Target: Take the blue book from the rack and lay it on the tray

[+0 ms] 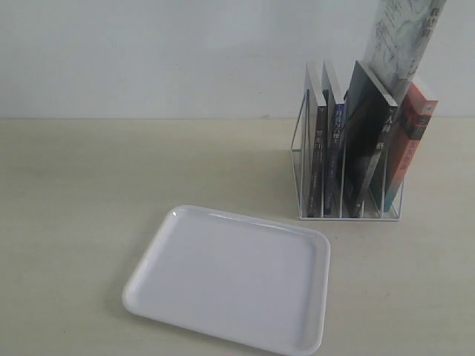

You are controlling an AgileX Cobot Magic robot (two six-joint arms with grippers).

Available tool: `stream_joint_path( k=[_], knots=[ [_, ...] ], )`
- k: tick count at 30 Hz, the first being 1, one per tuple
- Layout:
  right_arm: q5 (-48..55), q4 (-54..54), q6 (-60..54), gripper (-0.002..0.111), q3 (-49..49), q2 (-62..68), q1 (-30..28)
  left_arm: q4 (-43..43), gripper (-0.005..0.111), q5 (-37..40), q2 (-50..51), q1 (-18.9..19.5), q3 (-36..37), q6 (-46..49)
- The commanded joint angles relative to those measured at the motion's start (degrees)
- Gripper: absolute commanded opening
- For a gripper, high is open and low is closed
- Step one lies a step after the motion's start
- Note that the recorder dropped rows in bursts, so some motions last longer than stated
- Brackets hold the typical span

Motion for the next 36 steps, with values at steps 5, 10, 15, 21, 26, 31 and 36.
stream_joint_path(
  k=[5,10,15,21,26,31,36],
  knots=[
    [-2.5,0.7,-0.5,0.000,-0.6,7.2,-0.2,-0.1,0.005,-0.9,-0.2,0.1,-0.2,0.1],
    [-2.5,0.2,-0.5,0.000,3.1,9.5,-0.2,-0.1,0.005,-0.9,-0.2,0.1,-0.2,0.1],
    [-2.5,0.0,-0.5,0.000,4.3,9.5,-0.2,-0.1,0.005,-0.9,-0.2,0.1,-0.2,0.1],
    [-2.5,0.4,-0.3,0.000,4.3,9.5,-0.2,-0.1,0.005,-0.9,-0.2,0.1,-0.2,0.1],
    [-2.5,0.4,-0.4,0.023,4.3,9.5,-0.2,-0.1,0.005,-0.9,-0.2,0.1,-0.2,0.1],
    [-2.8,0.4,-0.4,0.053,4.3,9.5,-0.2,-0.1,0.005,-0.9,-0.2,0.1,-0.2,0.1],
    [-2.5,0.3,-0.4,0.052,4.3,7.9,-0.2,-0.1,0.005,-0.9,-0.2,0.1,-0.2,0.1]
  ],
)
